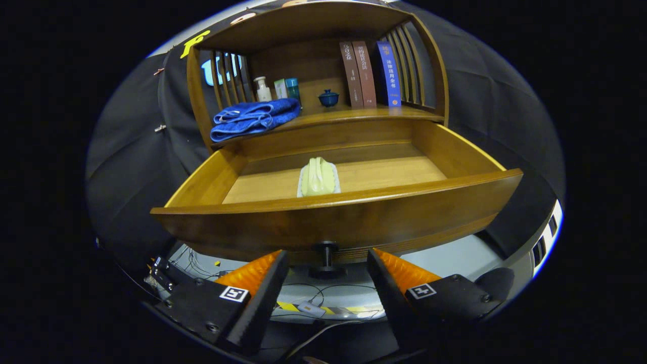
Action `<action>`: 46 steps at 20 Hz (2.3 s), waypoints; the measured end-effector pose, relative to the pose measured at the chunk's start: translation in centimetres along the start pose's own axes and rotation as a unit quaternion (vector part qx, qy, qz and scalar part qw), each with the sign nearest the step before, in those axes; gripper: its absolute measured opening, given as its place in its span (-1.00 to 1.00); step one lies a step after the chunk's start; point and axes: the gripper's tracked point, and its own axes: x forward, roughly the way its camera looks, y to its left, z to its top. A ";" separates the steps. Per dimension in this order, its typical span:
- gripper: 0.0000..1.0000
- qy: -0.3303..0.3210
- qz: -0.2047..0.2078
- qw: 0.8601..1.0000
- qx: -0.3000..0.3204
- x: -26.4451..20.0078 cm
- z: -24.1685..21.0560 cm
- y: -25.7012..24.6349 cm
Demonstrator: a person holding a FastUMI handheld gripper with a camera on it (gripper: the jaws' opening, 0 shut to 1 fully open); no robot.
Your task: Pull open the drawer, take out the items inside it, and place them on the countertop above the cabinet.
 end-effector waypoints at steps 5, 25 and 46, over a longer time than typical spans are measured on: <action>1.00 -0.050 0.018 0.999 0.008 -2.1 6.1 1.6; 1.00 0.210 -0.013 0.977 -0.019 17.8 10.7 2.7; -0.59 0.251 -0.009 0.967 -0.033 19.1 9.7 1.5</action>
